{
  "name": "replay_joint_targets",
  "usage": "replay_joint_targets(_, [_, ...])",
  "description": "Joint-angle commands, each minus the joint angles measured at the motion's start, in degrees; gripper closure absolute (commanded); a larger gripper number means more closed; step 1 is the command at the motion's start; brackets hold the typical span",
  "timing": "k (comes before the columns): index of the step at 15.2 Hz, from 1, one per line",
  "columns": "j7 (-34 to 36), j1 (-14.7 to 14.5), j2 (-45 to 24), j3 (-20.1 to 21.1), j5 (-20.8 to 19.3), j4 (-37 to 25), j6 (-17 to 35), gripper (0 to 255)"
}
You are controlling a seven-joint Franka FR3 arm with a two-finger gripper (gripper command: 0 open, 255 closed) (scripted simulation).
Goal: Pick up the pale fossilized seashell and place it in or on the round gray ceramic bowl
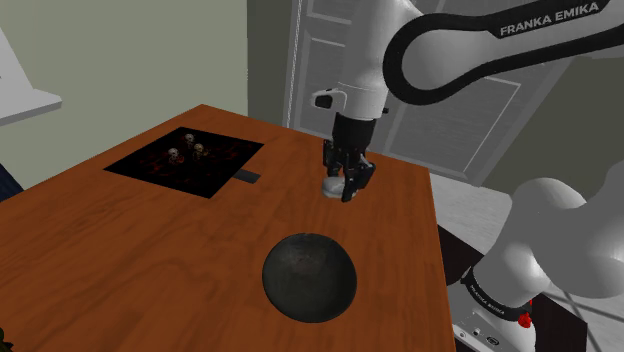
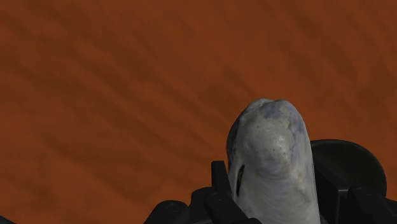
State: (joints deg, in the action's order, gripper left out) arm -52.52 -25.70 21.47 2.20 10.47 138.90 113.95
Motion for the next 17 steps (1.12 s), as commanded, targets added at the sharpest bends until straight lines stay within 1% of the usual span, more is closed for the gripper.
replay_joint_targets(1, [2.9,-1.5,-0.1,2.2,1.2,0.1,0.8,255])
replay_joint_targets(6, [9.9,-4.8,-1.6,7.3,3.4,-1.0,2.4,255])
replay_joint_targets(10, [15.7,-7.3,-4.1,11.5,4.7,-3.2,3.8,255])
replay_joint_targets(17, [15.0,-7.4,-6.5,12.0,5.1,0.1,9.6,255])
